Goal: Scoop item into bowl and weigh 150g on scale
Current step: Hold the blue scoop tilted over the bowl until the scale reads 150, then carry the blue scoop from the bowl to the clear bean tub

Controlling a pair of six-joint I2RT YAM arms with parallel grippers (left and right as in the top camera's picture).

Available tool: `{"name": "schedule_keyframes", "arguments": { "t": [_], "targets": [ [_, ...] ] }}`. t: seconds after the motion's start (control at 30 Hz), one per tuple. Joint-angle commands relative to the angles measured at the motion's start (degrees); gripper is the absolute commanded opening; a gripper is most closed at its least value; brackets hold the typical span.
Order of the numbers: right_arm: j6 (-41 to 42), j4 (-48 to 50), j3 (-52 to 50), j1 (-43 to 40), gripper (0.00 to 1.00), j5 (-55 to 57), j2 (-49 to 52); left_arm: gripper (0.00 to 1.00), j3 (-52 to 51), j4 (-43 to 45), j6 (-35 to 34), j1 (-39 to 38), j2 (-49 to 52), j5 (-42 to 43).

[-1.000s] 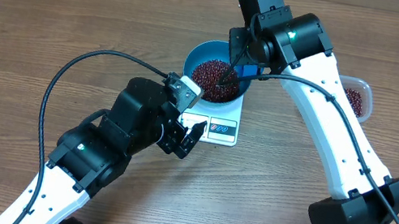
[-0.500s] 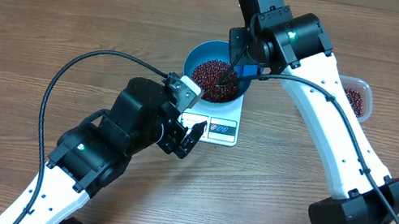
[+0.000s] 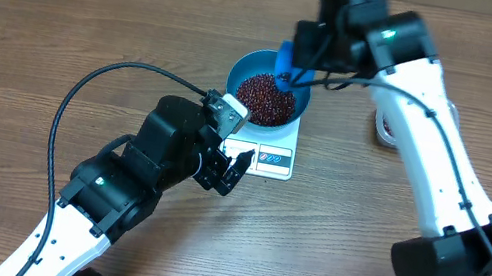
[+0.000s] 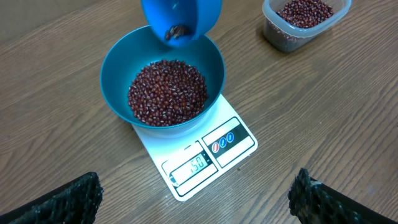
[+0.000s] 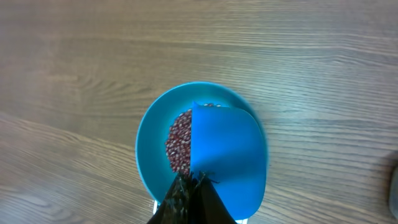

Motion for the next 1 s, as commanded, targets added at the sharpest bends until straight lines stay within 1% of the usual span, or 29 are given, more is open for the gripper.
{"name": "schedule_keyframes", "arguments": {
  "t": [0.0, 0.27, 0.37, 0.57, 0.77, 0.83, 0.97],
  "targets": [
    [0.6, 0.0, 0.2, -5.4, 0.04, -8.9, -0.1, 0.99, -0.3, 0.0, -0.5, 0.1, 0.2, 0.2],
    [-0.9, -3.6, 0.2, -15.3, 0.04, -8.2, -0.5, 0.99, -0.3, 0.0, -0.5, 0.1, 0.2, 0.2],
    [-1.3, -5.4, 0.2, -18.8, 0.04, -5.3, -0.7, 1.0, -0.3, 0.0, -0.5, 0.1, 0.2, 0.2],
    [-2.5, -8.2, 0.3, -22.9, 0.04, 3.3, -1.1, 0.99, -0.3, 0.0, -0.5, 0.1, 0.2, 0.2],
    [-3.7, -10.7, 0.3, -23.7, 0.04, 13.0, -1.7, 1.0, -0.3, 0.0, -0.5, 0.1, 0.2, 0.2],
    [-5.6, -11.8, 0.3, -23.3, 0.04, 14.4, -1.7, 1.0, -0.3, 0.0, -0.5, 0.1, 0.2, 0.2],
    [-5.8, -14.1, 0.3, -21.3, 0.04, 21.7, -1.7, 0.99, -0.3, 0.0, -0.5, 0.1, 0.2, 0.2]
  ]
}}
